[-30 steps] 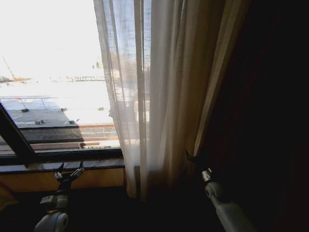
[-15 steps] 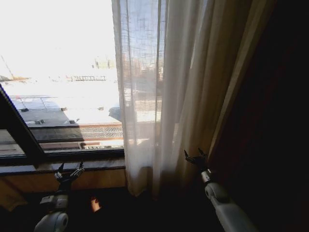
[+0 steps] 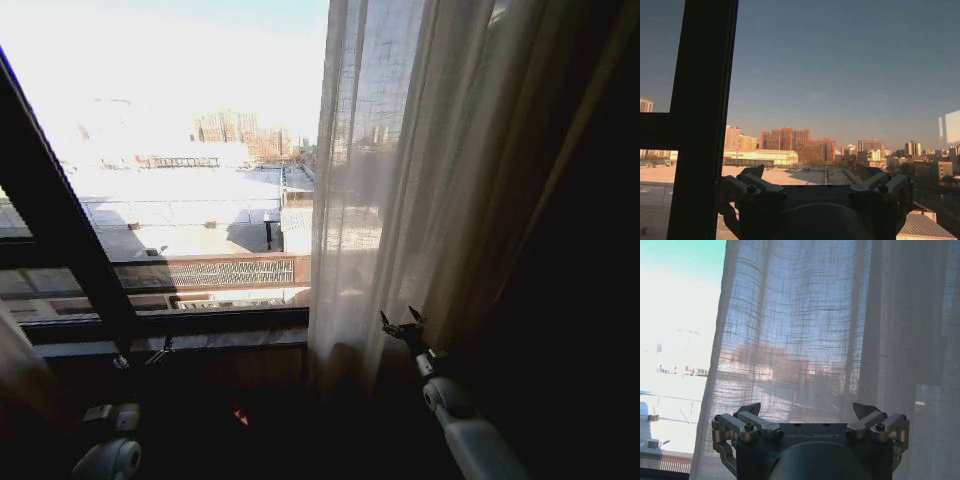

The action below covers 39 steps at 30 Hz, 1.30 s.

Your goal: Open the curtains by pulling them apart, changing their state from closed to fully open.

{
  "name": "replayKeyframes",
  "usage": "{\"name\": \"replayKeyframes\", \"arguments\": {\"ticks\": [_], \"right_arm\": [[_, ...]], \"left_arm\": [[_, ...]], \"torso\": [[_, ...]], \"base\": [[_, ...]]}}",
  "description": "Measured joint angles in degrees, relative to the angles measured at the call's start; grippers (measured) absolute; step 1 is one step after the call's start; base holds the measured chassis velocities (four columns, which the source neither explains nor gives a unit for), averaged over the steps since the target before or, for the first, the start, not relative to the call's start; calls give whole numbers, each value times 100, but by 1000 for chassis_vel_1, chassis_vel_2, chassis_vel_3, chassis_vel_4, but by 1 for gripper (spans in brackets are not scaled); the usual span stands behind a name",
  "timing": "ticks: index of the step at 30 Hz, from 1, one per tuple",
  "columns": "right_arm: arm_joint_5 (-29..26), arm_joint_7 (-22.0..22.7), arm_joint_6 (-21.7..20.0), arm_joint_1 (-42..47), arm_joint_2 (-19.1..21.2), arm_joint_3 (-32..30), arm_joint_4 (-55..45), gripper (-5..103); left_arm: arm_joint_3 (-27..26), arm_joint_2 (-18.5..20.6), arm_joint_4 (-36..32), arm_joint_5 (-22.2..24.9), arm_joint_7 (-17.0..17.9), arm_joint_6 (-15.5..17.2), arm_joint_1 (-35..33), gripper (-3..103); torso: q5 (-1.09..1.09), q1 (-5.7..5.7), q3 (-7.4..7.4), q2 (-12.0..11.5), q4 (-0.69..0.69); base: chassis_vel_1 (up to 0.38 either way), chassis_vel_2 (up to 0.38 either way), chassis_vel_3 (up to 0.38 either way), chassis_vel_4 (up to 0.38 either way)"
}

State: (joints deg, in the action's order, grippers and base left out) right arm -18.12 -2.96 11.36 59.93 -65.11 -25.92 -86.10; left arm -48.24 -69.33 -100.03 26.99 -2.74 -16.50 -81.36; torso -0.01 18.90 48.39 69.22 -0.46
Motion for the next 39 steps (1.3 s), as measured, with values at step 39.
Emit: {"name": "replayKeyframes", "arguments": {"ticks": [39], "right_arm": [[396, 125, 502, -849, -270, 415, 995, 100]], "left_arm": [[1, -1, -1, 0, 1, 0, 0, 100]], "torso": [[2, 4, 1, -1, -1]], "base": [[28, 96, -28, -98]]}}
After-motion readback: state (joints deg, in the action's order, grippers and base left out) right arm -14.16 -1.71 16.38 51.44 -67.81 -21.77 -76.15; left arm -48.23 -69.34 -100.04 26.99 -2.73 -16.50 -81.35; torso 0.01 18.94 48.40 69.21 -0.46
